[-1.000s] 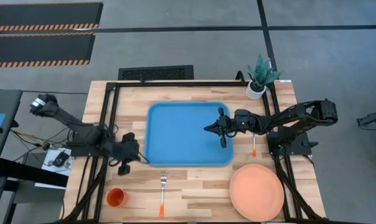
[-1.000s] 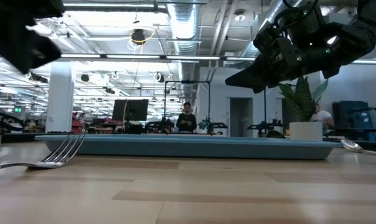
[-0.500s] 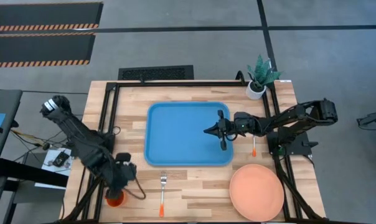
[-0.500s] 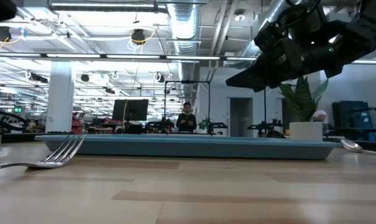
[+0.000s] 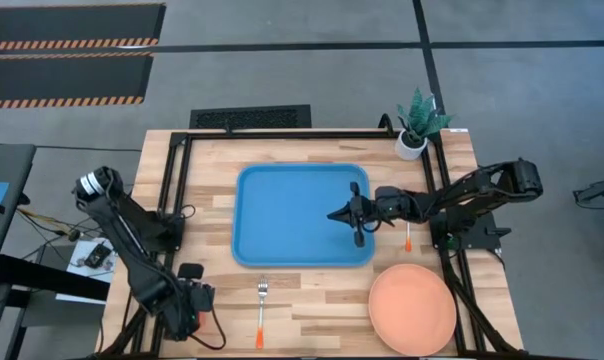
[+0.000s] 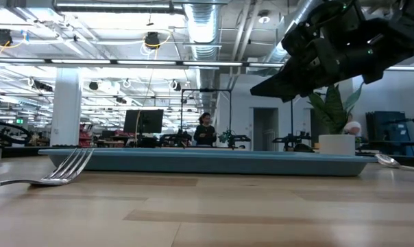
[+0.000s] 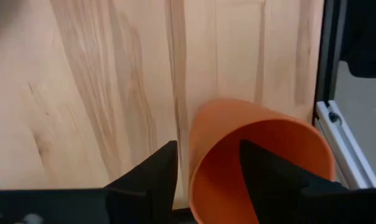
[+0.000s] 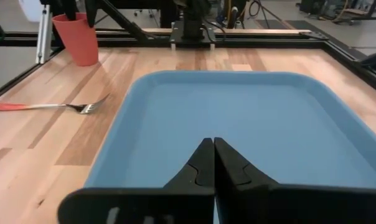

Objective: Pick and place plate/cup/fork/spoon on tray
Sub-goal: Put the orange cup on the blue tray

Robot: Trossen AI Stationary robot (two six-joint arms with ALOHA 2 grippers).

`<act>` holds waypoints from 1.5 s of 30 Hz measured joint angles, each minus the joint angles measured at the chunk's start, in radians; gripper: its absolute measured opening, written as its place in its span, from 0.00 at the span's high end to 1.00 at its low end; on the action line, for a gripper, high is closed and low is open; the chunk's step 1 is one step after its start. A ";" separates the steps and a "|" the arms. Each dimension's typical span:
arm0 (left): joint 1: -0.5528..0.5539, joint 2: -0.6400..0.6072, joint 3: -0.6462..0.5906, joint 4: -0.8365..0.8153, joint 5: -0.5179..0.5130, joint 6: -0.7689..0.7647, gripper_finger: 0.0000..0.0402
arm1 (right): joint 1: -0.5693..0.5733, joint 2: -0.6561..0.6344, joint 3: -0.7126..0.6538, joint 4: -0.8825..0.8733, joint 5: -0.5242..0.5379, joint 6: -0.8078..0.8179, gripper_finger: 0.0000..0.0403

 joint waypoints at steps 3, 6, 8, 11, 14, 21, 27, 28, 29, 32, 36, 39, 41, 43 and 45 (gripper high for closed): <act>0.000 0.003 0.000 0.000 0.000 -0.003 0.65 | 0.009 0.000 0.000 0.001 0.002 0.000 0.98; 0.000 0.002 0.000 -0.001 -0.008 0.001 0.74 | 0.011 0.000 0.000 0.004 0.002 0.000 0.98; 0.000 0.001 0.000 -0.002 -0.008 0.004 0.82 | 0.010 0.000 0.000 0.004 0.004 0.002 0.98; 0.004 0.001 0.000 -0.009 -0.007 0.005 0.95 | 0.010 0.000 0.000 0.004 0.005 0.007 0.98; 0.019 -0.013 -0.001 -0.010 -0.032 -0.023 0.98 | 0.010 0.000 0.000 0.004 0.005 0.007 0.98; 0.188 -0.141 0.007 -0.010 -0.164 -0.028 0.99 | 0.010 0.000 0.000 0.004 0.005 0.008 0.98; 0.507 -0.220 0.007 0.062 -0.161 0.184 1.00 | -0.011 0.000 0.000 0.000 -0.001 0.008 0.98; 0.565 -0.220 0.008 0.085 -0.129 0.246 1.00 | -0.014 0.000 0.000 0.000 -0.001 0.008 0.98; 0.621 -0.217 0.008 0.106 -0.097 0.306 1.00 | -0.019 0.000 0.000 -0.001 -0.001 0.008 0.98; 0.788 -0.187 0.008 0.154 -0.029 0.437 1.00 | -0.027 0.000 0.000 -0.004 -0.003 0.007 0.98; 0.957 -0.098 0.037 0.170 0.007 0.565 1.00 | -0.032 0.000 0.000 -0.004 -0.006 0.002 0.98; 1.037 -0.001 0.096 0.168 0.020 0.628 1.00 | -0.032 0.000 0.000 -0.004 -0.007 0.002 0.98; 1.077 0.069 0.156 0.171 0.021 0.659 1.00 | -0.031 0.000 0.000 -0.004 -0.008 0.002 0.98; 1.115 0.136 0.223 0.159 0.021 0.680 1.00 | -0.031 0.000 0.000 -0.005 -0.008 0.002 0.98; 1.149 0.195 0.284 0.154 0.025 0.689 1.00 | -0.031 0.000 0.000 -0.006 -0.008 0.004 0.98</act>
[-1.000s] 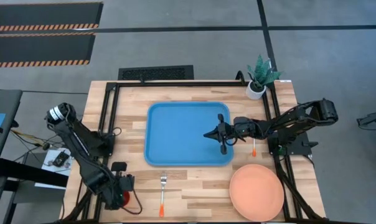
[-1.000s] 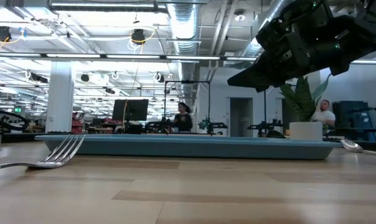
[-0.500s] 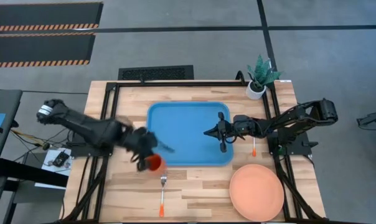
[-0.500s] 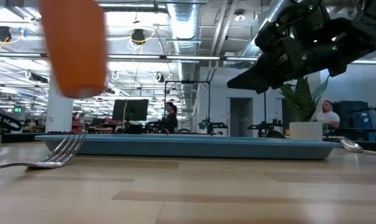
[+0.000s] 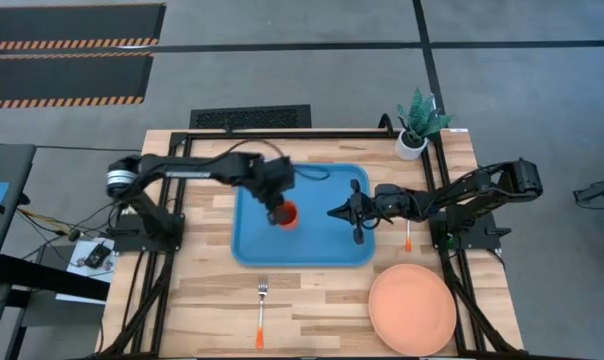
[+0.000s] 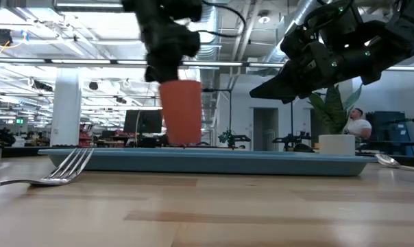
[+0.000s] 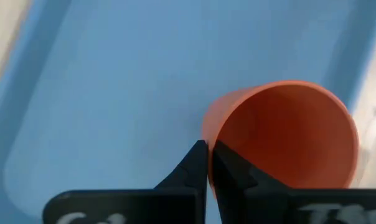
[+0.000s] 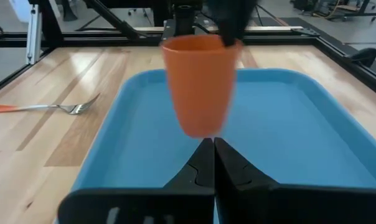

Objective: Pick and place plate/cup/fork/spoon on tray
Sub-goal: Put the orange cup on the blue tray

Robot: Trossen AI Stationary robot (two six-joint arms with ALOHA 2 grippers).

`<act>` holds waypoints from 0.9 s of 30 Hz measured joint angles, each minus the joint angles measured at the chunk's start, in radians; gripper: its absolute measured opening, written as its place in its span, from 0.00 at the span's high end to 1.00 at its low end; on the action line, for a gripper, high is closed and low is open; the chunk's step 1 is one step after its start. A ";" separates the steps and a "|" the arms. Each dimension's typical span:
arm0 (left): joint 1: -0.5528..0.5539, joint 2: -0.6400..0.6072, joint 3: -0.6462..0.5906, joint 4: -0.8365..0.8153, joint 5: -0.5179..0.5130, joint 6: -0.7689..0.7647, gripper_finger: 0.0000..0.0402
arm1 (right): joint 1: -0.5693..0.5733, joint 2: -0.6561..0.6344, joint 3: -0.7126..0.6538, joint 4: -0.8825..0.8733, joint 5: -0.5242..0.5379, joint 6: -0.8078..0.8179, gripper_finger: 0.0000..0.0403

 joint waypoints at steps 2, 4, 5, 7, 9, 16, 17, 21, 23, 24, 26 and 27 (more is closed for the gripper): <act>0.029 0.051 0.052 -0.004 0.025 0.001 1.00 | 0.000 0.000 0.000 0.000 0.000 0.001 0.98; 0.047 0.094 0.090 -0.012 0.052 0.001 1.00 | 0.000 0.000 0.000 0.000 0.000 0.000 0.98; 0.052 0.112 0.103 -0.016 0.060 0.001 1.00 | 0.001 0.000 0.000 0.000 0.000 0.000 0.98; 0.055 0.143 0.117 -0.017 0.074 0.000 1.00 | 0.001 0.000 0.000 -0.001 0.000 -0.001 0.98; 0.055 0.168 0.121 -0.017 0.086 -0.005 1.00 | 0.001 0.000 0.000 -0.001 0.000 -0.002 0.98; 0.061 0.197 0.124 -0.009 0.087 -0.012 1.00 | 0.001 0.000 0.000 -0.001 -0.001 -0.004 0.98; 0.063 0.197 0.124 -0.005 0.087 -0.012 1.00 | 0.001 0.000 0.000 -0.001 -0.001 -0.004 0.98; 0.066 0.198 0.123 0.015 0.076 -0.016 0.96 | 0.003 0.000 0.000 -0.001 -0.001 -0.004 0.98; 0.066 0.198 0.123 0.016 0.074 -0.014 0.92 | 0.008 0.000 0.000 -0.001 -0.001 -0.004 0.98; 0.066 0.198 0.123 0.016 0.071 -0.010 0.91 | 0.010 0.000 0.000 -0.001 -0.001 -0.004 0.98; 0.066 0.198 0.123 0.018 0.053 -0.008 0.87 | 0.010 0.000 0.000 -0.003 -0.002 -0.004 0.98; 0.066 0.198 0.124 0.017 0.052 -0.008 0.85 | 0.010 0.000 0.000 -0.005 -0.002 -0.004 0.98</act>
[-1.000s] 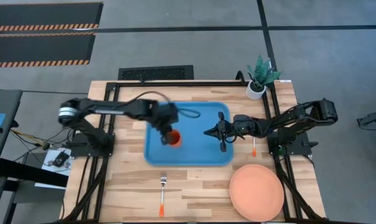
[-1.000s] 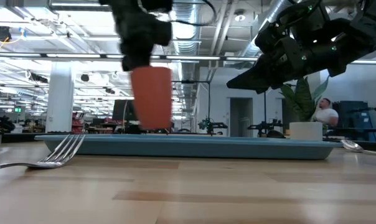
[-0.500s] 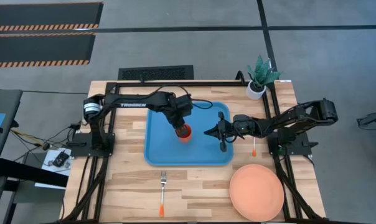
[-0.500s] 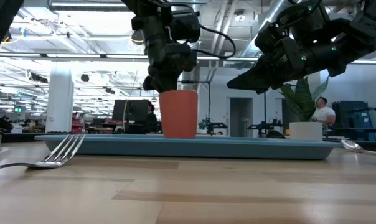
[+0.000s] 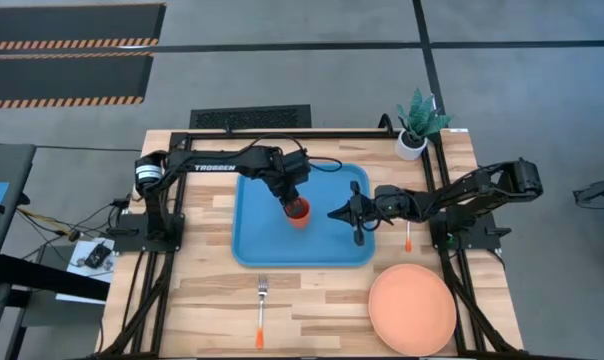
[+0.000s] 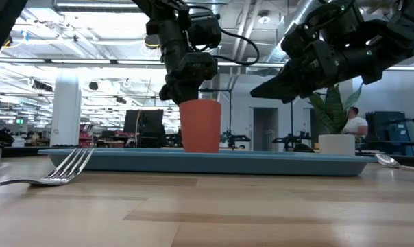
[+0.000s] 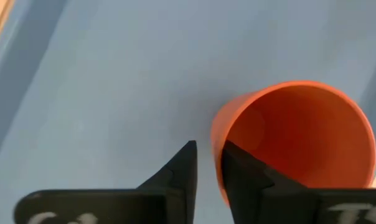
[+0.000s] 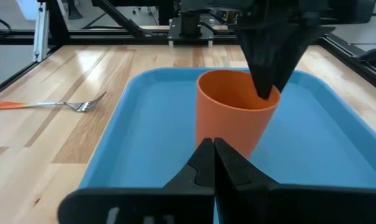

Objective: Pick and place plate/cup/fork/spoon on tray
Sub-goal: Put the orange cup on the blue tray

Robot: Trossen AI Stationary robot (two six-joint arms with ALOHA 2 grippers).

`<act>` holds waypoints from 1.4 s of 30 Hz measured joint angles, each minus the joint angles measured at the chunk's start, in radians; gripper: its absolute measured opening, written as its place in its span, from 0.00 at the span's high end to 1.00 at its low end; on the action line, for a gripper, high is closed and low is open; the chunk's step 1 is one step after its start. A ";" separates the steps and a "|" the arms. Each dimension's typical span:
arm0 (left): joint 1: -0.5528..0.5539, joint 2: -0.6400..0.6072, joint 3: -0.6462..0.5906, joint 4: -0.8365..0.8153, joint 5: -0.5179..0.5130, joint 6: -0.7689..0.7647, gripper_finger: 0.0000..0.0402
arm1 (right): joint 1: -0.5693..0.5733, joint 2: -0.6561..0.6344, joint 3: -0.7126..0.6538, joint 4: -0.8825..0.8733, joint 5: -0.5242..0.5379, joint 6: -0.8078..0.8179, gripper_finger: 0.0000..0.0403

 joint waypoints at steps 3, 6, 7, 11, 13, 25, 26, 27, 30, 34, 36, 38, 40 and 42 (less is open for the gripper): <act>0.000 -0.001 0.024 -0.015 0.000 0.014 0.80 | 0.000 0.000 0.000 -0.003 0.001 0.000 0.98; -0.002 -0.002 0.060 -0.021 -0.007 0.040 0.75 | 0.003 0.000 0.000 -0.012 0.003 0.000 0.97; -0.003 -0.005 0.071 -0.024 -0.007 0.048 0.74 | 0.007 0.000 0.000 -0.013 0.007 0.000 0.97; -0.016 -0.040 0.089 -0.025 -0.007 0.128 0.69 | 0.017 0.000 0.000 -0.018 0.007 -0.004 0.95; -0.030 -0.073 0.088 -0.031 -0.009 0.174 0.69 | 0.019 0.000 0.000 -0.022 0.007 -0.016 0.95; -0.121 -0.554 -0.477 0.536 -0.082 0.169 0.85 | 0.063 0.000 0.070 -0.104 0.019 -0.019 0.97; -0.123 -0.599 -0.542 0.595 -0.082 0.154 0.87 | 0.068 0.000 0.093 -0.137 0.026 -0.019 0.97; -0.124 -0.643 -0.601 0.651 -0.078 0.139 0.88 | 0.072 0.000 0.116 -0.175 0.034 -0.022 0.97; -0.131 -0.765 -0.765 0.800 -0.076 0.119 0.91 | 0.079 0.000 0.179 -0.277 0.040 -0.037 0.97; -0.131 -0.916 -0.970 1.013 -0.083 0.089 0.95 | 0.075 0.000 0.256 -0.378 0.038 -0.067 0.97; -0.130 -0.973 -1.057 1.116 -0.083 0.077 0.97 | 0.069 0.000 0.300 -0.445 0.037 -0.075 0.97; -0.131 -1.025 -1.140 1.186 -0.083 0.077 0.99 | 0.064 0.000 0.354 -0.533 0.037 -0.076 0.96; -0.131 -1.062 -1.212 1.259 -0.084 0.077 1.00 | 0.057 0.000 0.412 -0.622 0.038 -0.073 0.94; -0.131 -1.087 -1.272 1.341 -0.096 0.070 0.99 | 0.054 0.006 0.466 -0.704 0.042 -0.072 0.89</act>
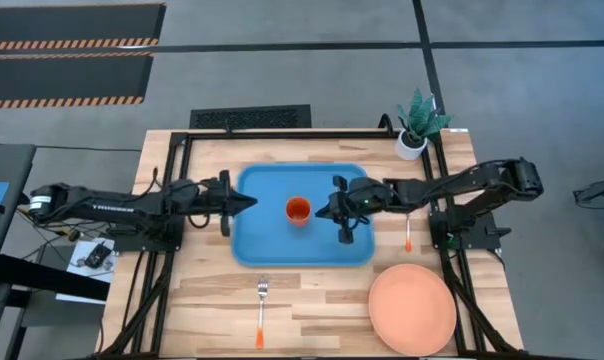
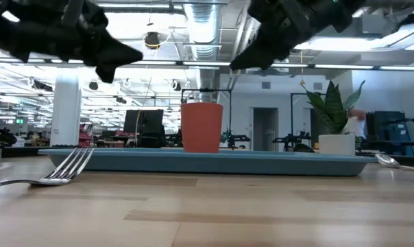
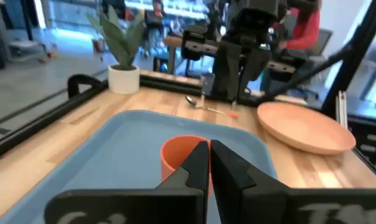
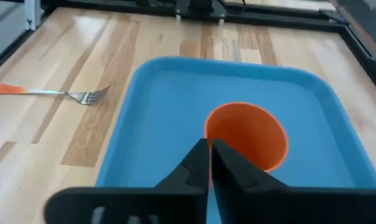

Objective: Pick and place plate/cup/fork/spoon on tray
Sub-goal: Put the orange cup on the blue tray

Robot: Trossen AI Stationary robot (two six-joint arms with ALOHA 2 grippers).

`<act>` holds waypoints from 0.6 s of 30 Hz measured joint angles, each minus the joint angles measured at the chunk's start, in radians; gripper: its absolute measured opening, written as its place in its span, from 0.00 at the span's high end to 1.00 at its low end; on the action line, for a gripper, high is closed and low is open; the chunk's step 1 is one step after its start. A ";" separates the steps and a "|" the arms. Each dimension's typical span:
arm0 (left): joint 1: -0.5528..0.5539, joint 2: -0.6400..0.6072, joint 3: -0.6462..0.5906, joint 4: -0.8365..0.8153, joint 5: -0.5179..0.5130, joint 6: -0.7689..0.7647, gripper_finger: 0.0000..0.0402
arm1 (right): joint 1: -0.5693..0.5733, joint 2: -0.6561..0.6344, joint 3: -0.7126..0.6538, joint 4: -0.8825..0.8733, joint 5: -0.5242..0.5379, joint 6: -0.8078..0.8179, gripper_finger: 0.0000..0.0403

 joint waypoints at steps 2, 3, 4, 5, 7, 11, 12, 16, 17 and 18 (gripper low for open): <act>0.000 -0.014 -0.051 0.069 -0.017 -0.010 0.99 | 0.000 0.026 0.056 -0.070 0.009 -0.002 0.85; 0.000 -0.019 -0.070 0.092 -0.021 -0.013 0.99 | 0.000 0.037 0.081 -0.114 0.021 -0.006 0.82; 0.000 -0.023 -0.088 0.108 -0.028 -0.013 0.99 | 0.000 0.053 0.110 -0.148 0.025 -0.019 0.80; 0.000 -0.022 -0.101 0.129 -0.034 -0.013 0.99 | 0.000 0.075 0.141 -0.166 0.027 -0.031 0.77; 0.000 -0.023 -0.128 0.160 -0.039 -0.017 0.99 | 0.000 0.125 0.197 -0.227 0.028 -0.051 0.72; 0.000 -0.020 -0.143 0.161 -0.047 -0.029 1.00 | 0.000 0.246 0.327 -0.360 0.029 -0.100 0.62; 0.000 -0.019 -0.143 0.160 -0.046 -0.032 1.00 | 0.000 0.272 0.363 -0.384 0.029 -0.110 0.60; 0.000 -0.019 -0.143 0.162 -0.046 -0.036 1.00 | 0.000 0.378 0.492 -0.532 0.052 -0.157 0.54; 0.000 -0.019 -0.143 0.164 -0.046 -0.037 1.00 | 0.000 0.403 0.522 -0.565 0.063 -0.164 0.53; 0.000 -0.019 -0.142 0.166 -0.046 -0.037 1.00 | 0.000 0.425 0.551 -0.586 0.070 -0.165 0.53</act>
